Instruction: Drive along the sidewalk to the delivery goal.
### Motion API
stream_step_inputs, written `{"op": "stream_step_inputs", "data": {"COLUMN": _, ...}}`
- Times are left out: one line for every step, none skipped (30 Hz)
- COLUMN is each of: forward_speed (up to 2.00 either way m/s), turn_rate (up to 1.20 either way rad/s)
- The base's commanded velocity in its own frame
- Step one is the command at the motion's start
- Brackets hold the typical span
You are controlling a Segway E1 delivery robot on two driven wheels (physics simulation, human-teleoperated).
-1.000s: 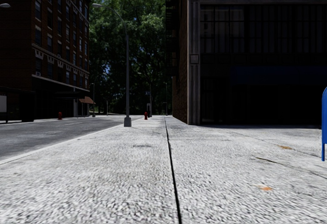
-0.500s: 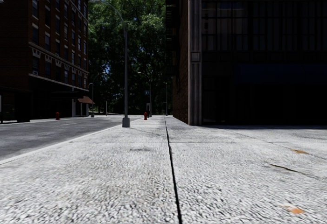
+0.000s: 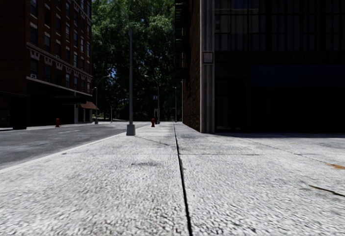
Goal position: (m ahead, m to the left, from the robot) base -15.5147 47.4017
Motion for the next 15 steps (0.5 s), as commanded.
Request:
{"op": "stream_step_inputs", "data": {"forward_speed": 1.75, "turn_rate": 0.00}}
{"op": "stream_step_inputs", "data": {"forward_speed": 1.75, "turn_rate": 0.00}}
{"op": "stream_step_inputs", "data": {"forward_speed": 1.76, "turn_rate": 0.00}}
{"op": "stream_step_inputs", "data": {"forward_speed": 1.76, "turn_rate": 0.00}}
{"op": "stream_step_inputs", "data": {"forward_speed": 1.76, "turn_rate": 0.00}}
{"op": "stream_step_inputs", "data": {"forward_speed": 1.76, "turn_rate": 0.04}}
{"op": "stream_step_inputs", "data": {"forward_speed": 1.76, "turn_rate": 0.04}}
{"op": "stream_step_inputs", "data": {"forward_speed": 1.78, "turn_rate": 0.04}}
{"op": "stream_step_inputs", "data": {"forward_speed": 2.00, "turn_rate": 0.05}}
{"op": "stream_step_inputs", "data": {"forward_speed": 2.00, "turn_rate": 0.05}}
{"op": "stream_step_inputs", "data": {"forward_speed": 2.00, "turn_rate": 0.05}}
{"op": "stream_step_inputs", "data": {"forward_speed": 2.00, "turn_rate": 0.05}}
{"op": "stream_step_inputs", "data": {"forward_speed": 2.00, "turn_rate": 0.05}}
{"op": "stream_step_inputs", "data": {"forward_speed": 2.00, "turn_rate": 0.00}}
{"op": "stream_step_inputs", "data": {"forward_speed": 2.00, "turn_rate": 0.00}}
